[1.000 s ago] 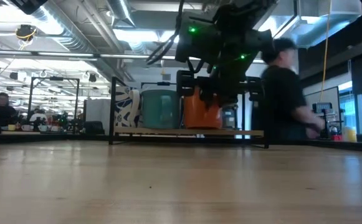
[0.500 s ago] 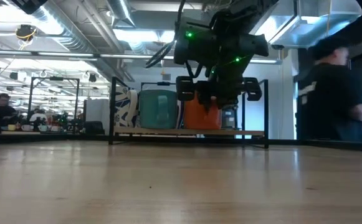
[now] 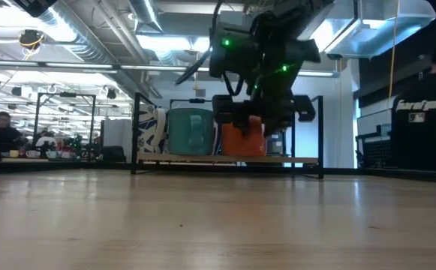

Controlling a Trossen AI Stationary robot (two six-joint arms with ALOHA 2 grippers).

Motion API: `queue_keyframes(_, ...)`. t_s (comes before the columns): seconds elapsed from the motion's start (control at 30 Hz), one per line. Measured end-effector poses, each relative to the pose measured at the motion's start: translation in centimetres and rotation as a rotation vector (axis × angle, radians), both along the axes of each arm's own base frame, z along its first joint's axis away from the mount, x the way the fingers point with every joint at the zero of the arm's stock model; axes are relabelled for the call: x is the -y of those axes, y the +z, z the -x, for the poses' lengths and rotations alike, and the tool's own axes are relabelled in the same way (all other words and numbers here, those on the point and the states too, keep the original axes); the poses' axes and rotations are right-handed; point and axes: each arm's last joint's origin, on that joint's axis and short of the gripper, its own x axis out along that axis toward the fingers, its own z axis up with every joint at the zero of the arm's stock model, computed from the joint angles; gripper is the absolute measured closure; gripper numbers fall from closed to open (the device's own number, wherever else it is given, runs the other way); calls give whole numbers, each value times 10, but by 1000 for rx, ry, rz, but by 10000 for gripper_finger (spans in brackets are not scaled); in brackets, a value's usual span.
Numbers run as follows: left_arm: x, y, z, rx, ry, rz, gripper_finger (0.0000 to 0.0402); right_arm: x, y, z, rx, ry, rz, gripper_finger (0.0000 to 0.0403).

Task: Place coffee mugs
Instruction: Return to Home Position

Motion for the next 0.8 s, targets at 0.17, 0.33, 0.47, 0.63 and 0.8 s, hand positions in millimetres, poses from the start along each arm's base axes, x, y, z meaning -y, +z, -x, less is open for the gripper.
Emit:
queue_keyframes(0.17,0,0,0,1,1,-1,296,-14,27,-1,-76,37,-5,188)
queue_keyframes(0.33,0,0,0,0,1,-2,296,-28,61,-4,-140,79,-66,187)
queue_keyframes(0.47,0,0,0,4,7,-5,296,-47,91,-9,-122,131,-128,187)
queue_keyframes(0.63,-1,0,-1,26,41,-34,296,-78,136,-3,-186,262,-116,187)
queue_keyframes(0.8,-4,1,-2,61,54,-108,296,-78,182,33,-278,327,-126,204)
